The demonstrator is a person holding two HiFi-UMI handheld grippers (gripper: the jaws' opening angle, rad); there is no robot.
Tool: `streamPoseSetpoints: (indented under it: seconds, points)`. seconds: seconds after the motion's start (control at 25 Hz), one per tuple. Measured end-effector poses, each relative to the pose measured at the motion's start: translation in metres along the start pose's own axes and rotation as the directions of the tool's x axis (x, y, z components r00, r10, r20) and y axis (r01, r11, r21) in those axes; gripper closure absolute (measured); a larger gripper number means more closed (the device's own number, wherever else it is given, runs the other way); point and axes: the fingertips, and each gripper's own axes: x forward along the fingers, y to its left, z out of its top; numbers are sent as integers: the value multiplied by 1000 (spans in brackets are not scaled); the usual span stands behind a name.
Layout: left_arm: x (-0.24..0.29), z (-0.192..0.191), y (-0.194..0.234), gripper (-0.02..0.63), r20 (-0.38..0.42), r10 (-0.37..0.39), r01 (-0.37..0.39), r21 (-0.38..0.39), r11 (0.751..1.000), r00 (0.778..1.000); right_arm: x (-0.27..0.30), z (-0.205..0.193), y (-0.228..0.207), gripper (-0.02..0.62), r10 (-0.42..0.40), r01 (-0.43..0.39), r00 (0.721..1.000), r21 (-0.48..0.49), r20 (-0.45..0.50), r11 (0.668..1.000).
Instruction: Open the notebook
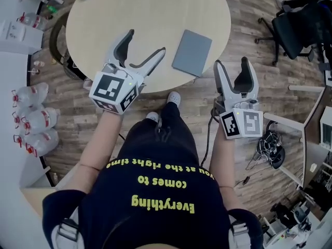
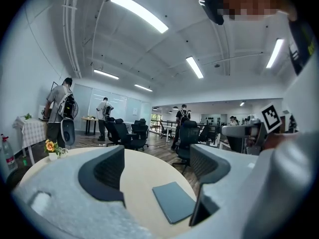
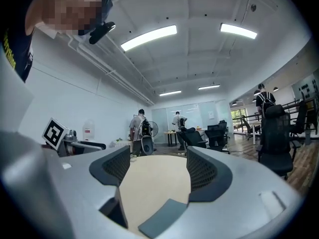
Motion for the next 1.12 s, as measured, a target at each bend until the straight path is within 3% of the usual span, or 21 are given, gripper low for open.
streamPoseSetpoints:
  seconds: [0.36,0.56,0.8,1.12]
  points:
    - [60,16,4,192,11,85,-85,6,996,996,50,10,-55,245,114,-114,994,3,-2,994]
    - [72,15,15,192,3,95,-95,-2,995,995,69,11,-62,247,109,-109,994,11,-2,994]
    - [91,14,36,193,3,50,-50,-8,999,999,91,6,-61,247,71,-71,997,7,-27,997]
    - [120,11,69,193,-17,-59,58,-13,998,998,117,-3,-60,249,-51,51,998,14,-44,999]
